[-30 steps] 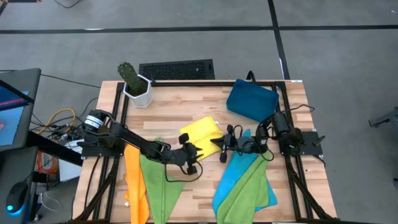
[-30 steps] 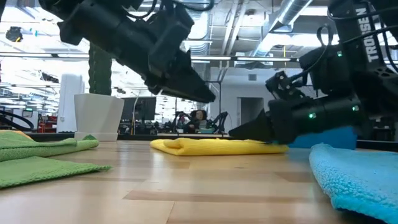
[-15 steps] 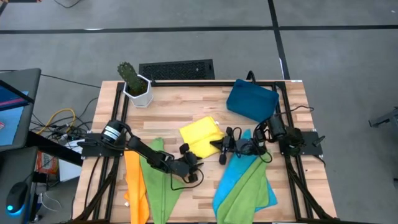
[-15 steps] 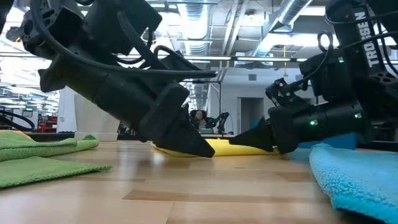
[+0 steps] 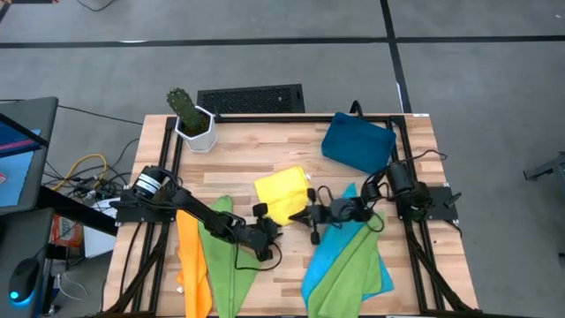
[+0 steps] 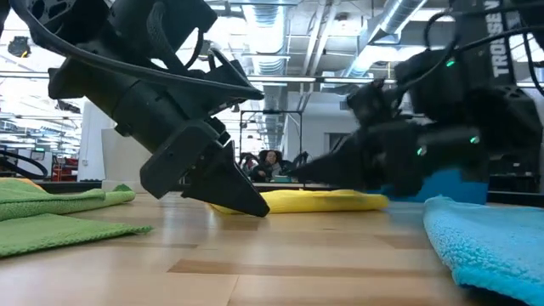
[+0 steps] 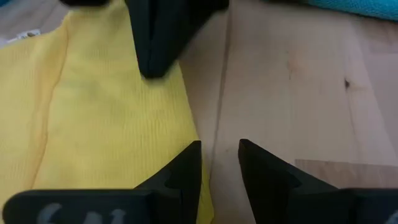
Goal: Fold microfiber towels
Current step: Fold the yellow microfiber cloth
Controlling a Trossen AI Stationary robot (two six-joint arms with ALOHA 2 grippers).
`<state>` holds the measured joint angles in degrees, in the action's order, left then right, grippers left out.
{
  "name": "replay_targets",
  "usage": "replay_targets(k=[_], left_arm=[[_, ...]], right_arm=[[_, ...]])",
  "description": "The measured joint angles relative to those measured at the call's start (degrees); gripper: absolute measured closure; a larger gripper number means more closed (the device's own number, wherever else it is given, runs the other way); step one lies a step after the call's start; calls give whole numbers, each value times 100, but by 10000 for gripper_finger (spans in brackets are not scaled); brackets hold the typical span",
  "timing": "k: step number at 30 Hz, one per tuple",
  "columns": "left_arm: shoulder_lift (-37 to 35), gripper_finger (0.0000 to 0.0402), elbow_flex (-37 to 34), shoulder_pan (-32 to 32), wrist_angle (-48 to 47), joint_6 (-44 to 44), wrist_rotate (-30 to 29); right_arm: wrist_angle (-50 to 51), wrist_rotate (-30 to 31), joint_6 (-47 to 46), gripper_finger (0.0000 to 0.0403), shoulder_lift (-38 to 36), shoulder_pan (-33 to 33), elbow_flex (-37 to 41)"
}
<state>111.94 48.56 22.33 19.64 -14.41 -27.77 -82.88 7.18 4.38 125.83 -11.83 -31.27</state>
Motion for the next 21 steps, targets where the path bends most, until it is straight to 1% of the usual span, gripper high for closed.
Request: replay_targets(k=[2, 5, 8, 11, 13, 15, 17, 19, 21], left_arm=[[-19, 299, 0, 0, -30, 1, 15], [-120, 299, 0, 20, -255, 8, 75], [-319, 299, -2, 28, -699, 22, 105], [-573, 299, -11, 28, -1000, 26, 95], [-814, 299, -11, 28, -966, 26, 39], [-1158, 299, -11, 28, -1004, 38, -245], [-1496, 299, -2, 28, -1071, 68, -736], [-1827, 299, -2, 11, -1291, 24, -1417], [-2097, 299, -5, -94, -1539, -119, -1975]], right_arm=[[135, -2, -86, 384, 217, 12, -128], [-63, -21, -239, 387, 447, 35, -135], [-267, -22, -342, 383, 541, 35, -80], [-431, -3, -430, 377, 455, 27, 32], [-535, 46, -459, 374, 227, 24, 134], [-662, 203, -463, 372, -169, 63, 225], [-536, 679, -454, 367, -593, 124, 381], [-64, 1268, -280, 356, -1010, 241, 539], [797, 1814, 59, 339, -1520, 412, 617]])
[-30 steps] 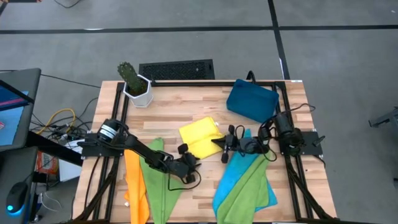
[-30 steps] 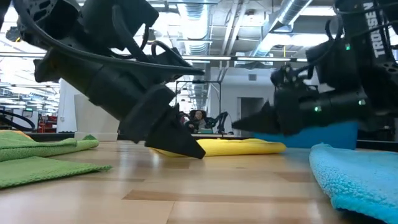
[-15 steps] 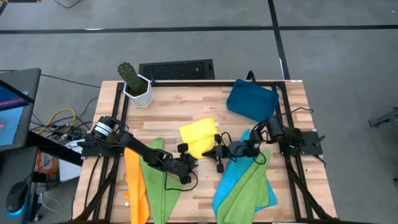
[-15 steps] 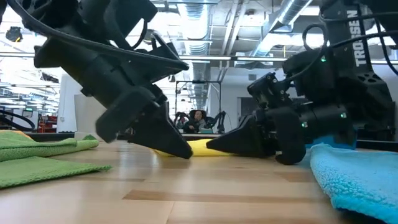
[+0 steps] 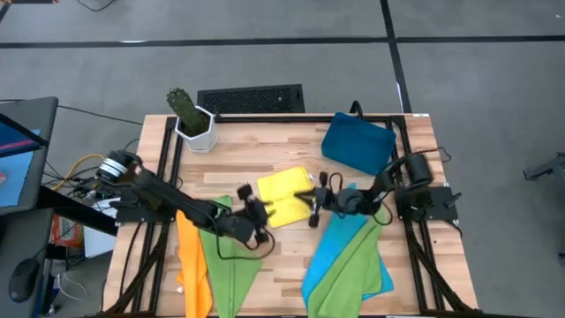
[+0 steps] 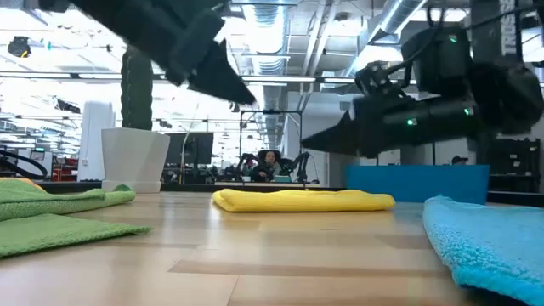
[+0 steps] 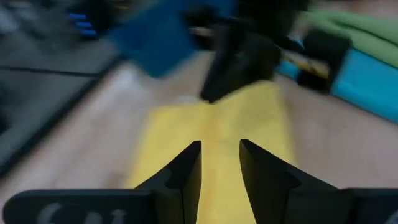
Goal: Fold microfiber towels
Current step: Fold the yellow microfiber cloth
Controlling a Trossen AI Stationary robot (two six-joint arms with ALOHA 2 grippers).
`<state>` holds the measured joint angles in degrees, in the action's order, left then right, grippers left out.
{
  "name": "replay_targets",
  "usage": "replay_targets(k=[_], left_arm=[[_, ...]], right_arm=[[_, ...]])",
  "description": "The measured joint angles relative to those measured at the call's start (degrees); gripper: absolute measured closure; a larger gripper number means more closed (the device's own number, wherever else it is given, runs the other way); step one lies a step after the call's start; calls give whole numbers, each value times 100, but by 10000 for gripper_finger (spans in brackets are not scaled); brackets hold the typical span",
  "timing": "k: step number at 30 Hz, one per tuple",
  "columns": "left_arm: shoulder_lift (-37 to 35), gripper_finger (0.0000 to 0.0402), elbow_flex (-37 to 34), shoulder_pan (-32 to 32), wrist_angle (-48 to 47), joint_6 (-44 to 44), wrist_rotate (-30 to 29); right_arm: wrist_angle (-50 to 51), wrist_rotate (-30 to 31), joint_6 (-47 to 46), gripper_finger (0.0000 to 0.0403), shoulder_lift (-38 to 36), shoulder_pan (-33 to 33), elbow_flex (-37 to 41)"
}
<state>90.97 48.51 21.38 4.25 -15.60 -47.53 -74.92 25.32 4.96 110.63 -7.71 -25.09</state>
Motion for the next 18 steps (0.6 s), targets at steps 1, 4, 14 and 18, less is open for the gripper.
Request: replay_targets(k=[1, 4, 14, 18], left_arm=[[-105, 299, -8, -91, -154, -179, -95], [-324, 299, -251, -593, -412, -1155, 232], [-355, 223, -1228, -2103, 977, -2011, 2328], [-355, 180, -1241, -2364, 801, -1981, 2436]], right_arm=[[528, 170, 98, 329, -224, 106, -28], [2589, 63, -75, 291, -807, 590, -303], [5643, -1478, -499, 164, -1417, 2100, -1454], [5608, -1776, -499, 158, -1314, 2355, -1441]])
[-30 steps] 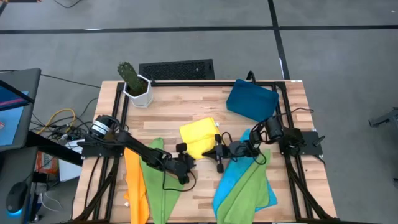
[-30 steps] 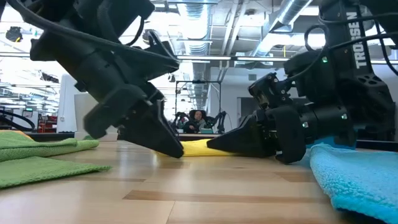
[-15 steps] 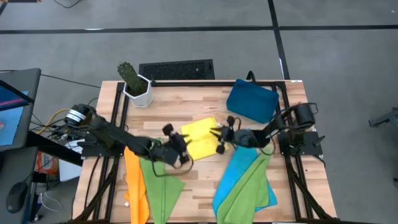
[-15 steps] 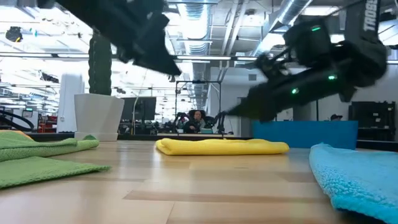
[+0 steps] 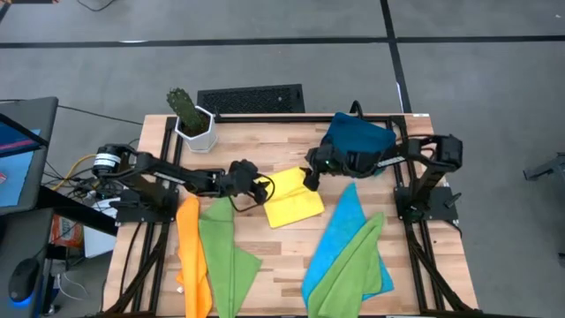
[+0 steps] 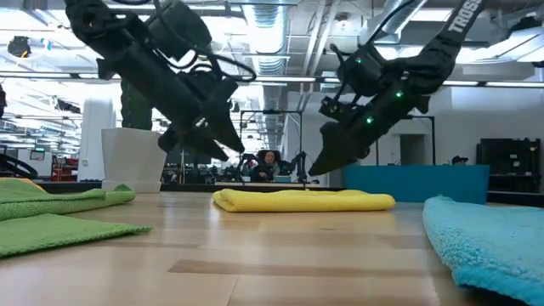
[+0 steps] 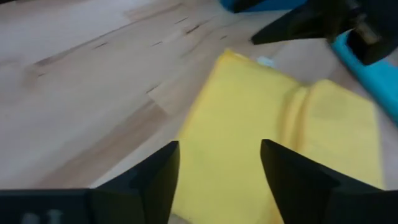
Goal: Fold microfiber towels
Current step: Fold the yellow microfiber cloth
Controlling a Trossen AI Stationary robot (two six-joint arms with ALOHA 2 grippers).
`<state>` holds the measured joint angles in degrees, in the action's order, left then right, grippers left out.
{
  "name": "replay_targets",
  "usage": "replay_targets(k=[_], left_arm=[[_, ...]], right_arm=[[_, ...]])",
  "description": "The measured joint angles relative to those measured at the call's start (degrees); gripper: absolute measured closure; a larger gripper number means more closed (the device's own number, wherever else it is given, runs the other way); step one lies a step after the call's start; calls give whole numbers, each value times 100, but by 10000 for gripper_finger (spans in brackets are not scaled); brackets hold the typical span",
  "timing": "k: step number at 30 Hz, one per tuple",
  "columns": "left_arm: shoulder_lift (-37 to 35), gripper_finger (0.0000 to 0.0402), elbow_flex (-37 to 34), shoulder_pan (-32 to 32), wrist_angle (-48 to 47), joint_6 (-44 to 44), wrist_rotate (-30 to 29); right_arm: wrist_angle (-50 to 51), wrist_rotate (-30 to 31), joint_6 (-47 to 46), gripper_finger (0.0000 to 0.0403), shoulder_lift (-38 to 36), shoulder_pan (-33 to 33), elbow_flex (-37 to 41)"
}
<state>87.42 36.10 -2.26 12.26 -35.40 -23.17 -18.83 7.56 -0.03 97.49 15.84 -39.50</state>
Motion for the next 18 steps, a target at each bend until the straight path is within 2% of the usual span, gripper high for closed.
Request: replay_targets(k=[5, 18], left_arm=[[71, 157, 0, -128, -278, -203, 6], [765, 164, 0, -123, 50, -474, 206]], right_arm=[[-170, -63, -18, 165, 254, 103, -42], [-307, -29, -33, 168, 577, 106, -68]])
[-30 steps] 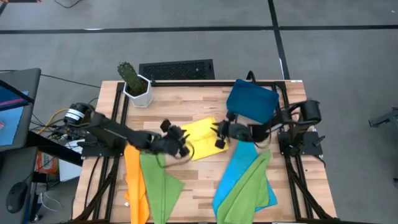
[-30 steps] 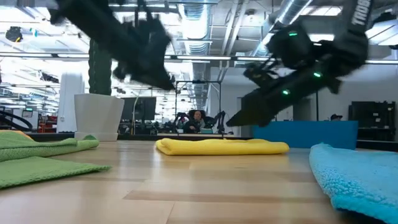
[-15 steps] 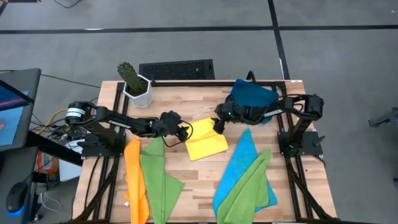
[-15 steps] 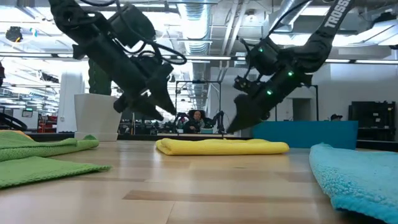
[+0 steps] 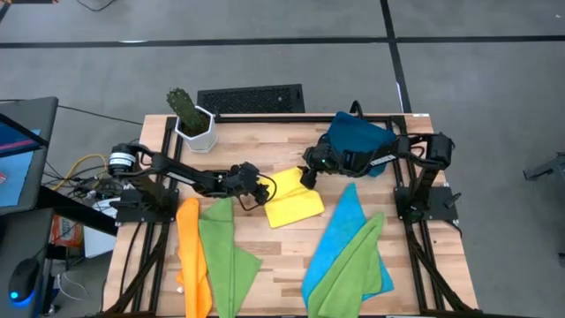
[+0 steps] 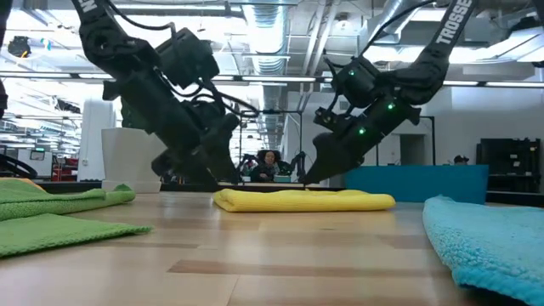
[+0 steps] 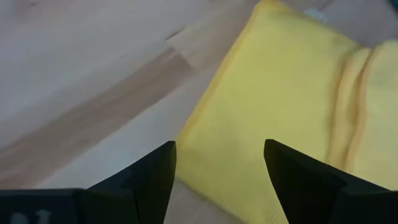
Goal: Fold microfiber towels
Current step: Fold the yellow microfiber cloth
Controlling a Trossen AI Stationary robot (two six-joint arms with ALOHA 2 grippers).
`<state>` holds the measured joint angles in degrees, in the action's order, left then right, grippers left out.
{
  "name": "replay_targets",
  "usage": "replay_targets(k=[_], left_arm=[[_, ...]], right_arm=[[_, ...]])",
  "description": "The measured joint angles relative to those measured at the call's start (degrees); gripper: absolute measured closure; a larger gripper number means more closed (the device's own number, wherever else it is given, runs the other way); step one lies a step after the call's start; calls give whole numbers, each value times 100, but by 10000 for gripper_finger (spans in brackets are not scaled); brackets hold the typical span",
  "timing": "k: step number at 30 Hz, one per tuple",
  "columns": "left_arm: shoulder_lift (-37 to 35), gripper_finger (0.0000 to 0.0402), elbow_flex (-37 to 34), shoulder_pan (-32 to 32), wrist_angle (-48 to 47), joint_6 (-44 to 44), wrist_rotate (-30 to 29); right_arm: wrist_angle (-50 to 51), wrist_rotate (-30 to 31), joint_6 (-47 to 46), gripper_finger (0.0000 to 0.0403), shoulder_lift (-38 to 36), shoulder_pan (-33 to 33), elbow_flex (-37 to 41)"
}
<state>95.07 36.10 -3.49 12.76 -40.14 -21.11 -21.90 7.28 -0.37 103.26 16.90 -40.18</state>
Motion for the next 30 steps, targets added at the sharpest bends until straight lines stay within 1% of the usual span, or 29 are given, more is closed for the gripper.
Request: replay_targets(k=[2, 5, 12, 15, 19, 24, 30], left_arm=[[74, 165, 13, 0, 42, 0, -14], [143, 165, -4, 0, -75, 65, 5], [162, 168, 4, -7, -147, 301, 68], [162, 183, 4, -39, -197, 327, 68], [160, 214, 4, -133, -237, 524, 92], [157, 250, 4, -228, -270, 669, 145], [157, 271, 4, -230, -279, 748, 154]], right_arm=[[75, -42, -75, 168, 6, -65, 2], [226, -143, -435, 168, 26, -118, 73], [340, -74, -533, 168, -584, -233, 46], [580, -40, -555, 168, -755, -215, 46], [739, 62, -475, 168, -894, -178, 44], [1296, 165, -276, 168, -946, 105, 40], [1903, 182, 36, 168, -1519, 441, 39]])
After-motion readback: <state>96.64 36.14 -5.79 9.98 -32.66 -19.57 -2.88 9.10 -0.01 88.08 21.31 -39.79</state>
